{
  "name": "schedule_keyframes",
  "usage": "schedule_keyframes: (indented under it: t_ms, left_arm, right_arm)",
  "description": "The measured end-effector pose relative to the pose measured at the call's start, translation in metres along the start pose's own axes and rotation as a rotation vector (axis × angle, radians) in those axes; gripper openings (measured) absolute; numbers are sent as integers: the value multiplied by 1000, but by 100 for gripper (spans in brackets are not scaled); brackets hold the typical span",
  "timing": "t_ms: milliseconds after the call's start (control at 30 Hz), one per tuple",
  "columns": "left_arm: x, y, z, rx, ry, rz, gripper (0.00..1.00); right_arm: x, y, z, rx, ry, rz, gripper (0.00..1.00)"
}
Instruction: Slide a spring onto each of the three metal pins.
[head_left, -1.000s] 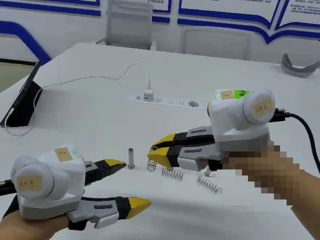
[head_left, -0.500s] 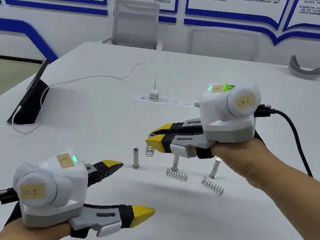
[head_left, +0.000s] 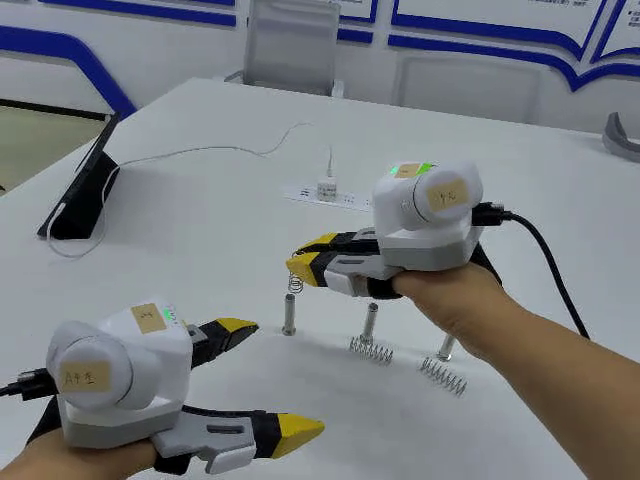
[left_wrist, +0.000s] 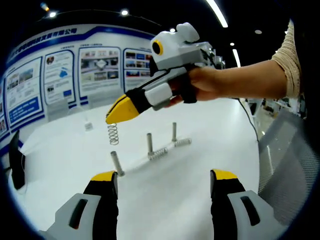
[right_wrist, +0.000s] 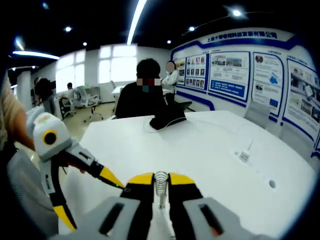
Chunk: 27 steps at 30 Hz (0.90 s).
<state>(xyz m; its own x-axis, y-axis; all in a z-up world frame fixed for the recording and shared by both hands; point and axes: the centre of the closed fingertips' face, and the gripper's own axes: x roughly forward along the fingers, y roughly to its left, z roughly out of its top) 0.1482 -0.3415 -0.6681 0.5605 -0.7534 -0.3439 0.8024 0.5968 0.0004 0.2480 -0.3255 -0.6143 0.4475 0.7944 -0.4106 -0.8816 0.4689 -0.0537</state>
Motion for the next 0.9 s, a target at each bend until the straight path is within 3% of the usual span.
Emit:
schedule_keyframes:
  t_ms: [900]
  left_arm:
    - [-2,8,-6,-14,20,6,74]
  right_arm:
    - [22,-2,-30,25,71,5,12]
